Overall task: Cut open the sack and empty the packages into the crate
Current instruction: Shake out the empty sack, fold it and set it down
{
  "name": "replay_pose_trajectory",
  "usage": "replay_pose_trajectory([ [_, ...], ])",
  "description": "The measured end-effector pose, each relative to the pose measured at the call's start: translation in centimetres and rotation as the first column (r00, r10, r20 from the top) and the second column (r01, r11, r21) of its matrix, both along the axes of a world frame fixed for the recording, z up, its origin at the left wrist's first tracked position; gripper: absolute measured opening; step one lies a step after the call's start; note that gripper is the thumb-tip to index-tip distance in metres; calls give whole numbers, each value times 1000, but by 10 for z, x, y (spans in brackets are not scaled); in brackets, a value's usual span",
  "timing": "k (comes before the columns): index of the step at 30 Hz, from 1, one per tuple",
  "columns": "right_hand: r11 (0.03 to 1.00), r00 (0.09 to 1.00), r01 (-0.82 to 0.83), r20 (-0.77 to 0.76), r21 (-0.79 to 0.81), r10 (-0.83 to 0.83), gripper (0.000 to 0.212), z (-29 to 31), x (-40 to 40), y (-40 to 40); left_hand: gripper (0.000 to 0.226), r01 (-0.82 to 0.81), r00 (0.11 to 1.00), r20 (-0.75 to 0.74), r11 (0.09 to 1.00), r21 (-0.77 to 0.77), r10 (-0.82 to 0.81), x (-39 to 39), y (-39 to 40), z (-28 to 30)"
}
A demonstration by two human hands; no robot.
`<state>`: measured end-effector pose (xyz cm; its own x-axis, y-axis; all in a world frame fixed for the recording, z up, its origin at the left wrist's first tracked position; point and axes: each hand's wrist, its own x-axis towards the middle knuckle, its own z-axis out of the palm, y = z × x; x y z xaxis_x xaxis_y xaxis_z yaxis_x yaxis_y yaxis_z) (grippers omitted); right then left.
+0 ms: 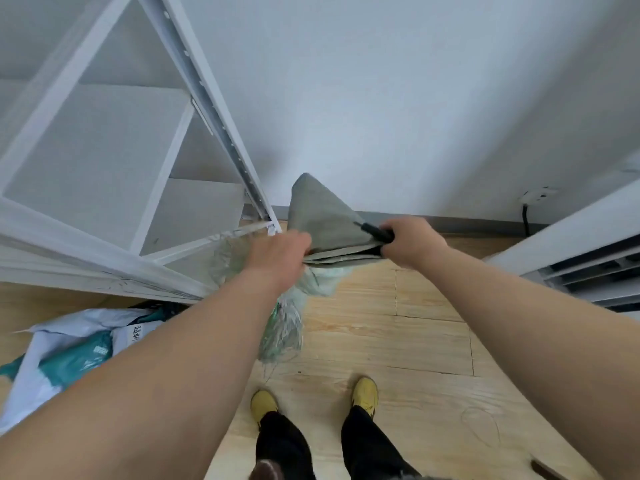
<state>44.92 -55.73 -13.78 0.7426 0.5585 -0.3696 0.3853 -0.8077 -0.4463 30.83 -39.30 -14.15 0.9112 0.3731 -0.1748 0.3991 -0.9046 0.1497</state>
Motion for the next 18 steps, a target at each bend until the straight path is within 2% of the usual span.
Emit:
replay_pose_trajectory([
  [1, 999, 999, 39, -31, -2, -40, 16, -3, -3, 2, 15, -66, 998, -21, 997, -42, 65, 1, 1, -6],
  [3, 969, 979, 206, -44, 139, -201, 21, -2, -8, 13, 35, -168, 984, 36, 980, -105, 172, 1, 3, -11],
  [6, 959, 977, 202, -109, 197, -183, 25, 12, -17, 37, 65, -84, 991, -108, 993, -80, 75, -3, 12, -14],
  [8, 932, 958, 240, -220, 270, -182, 24, 26, -22, 50, 59, -125, 986, -135, 972, -199, 99, -6, 13, -11],
  [9, 908, 930, 267, -332, 322, -156, 22, 34, -24, 54, 39, -169, 984, -104, 942, -289, 145, -9, 12, -9],
  [10, 884, 883, 283, -462, 372, -88, 19, 41, -25, 56, 14, -225, 974, -84, 897, -381, 208, -12, 12, -7],
  [12, 815, 811, 336, -586, 472, 5, 23, 47, -24, 53, 23, -332, 934, -74, 776, -536, 349, -18, 15, -6],
  [13, 756, 808, 418, -586, 504, -56, 25, 44, -20, 49, 24, -383, 905, -86, 708, -593, 417, -22, 20, -6],
  [15, 596, 767, 626, -535, 503, -354, 23, 30, -13, 38, 12, -430, 845, -70, 595, -679, 530, -30, 33, -7],
  [16, 553, 723, 690, -496, 468, -482, 22, 21, -12, 30, 7, -443, 815, -79, 530, -723, 574, -33, 39, -6],
  [17, 581, 707, 705, -454, 406, -542, 21, 7, -11, 22, 13, -452, 781, -100, 448, -771, 616, -35, 43, -6],
  [18, 689, 743, 658, -411, 304, -528, 19, -8, -14, 13, 20, -457, 742, -115, 373, -808, 661, -36, 48, -6],
])
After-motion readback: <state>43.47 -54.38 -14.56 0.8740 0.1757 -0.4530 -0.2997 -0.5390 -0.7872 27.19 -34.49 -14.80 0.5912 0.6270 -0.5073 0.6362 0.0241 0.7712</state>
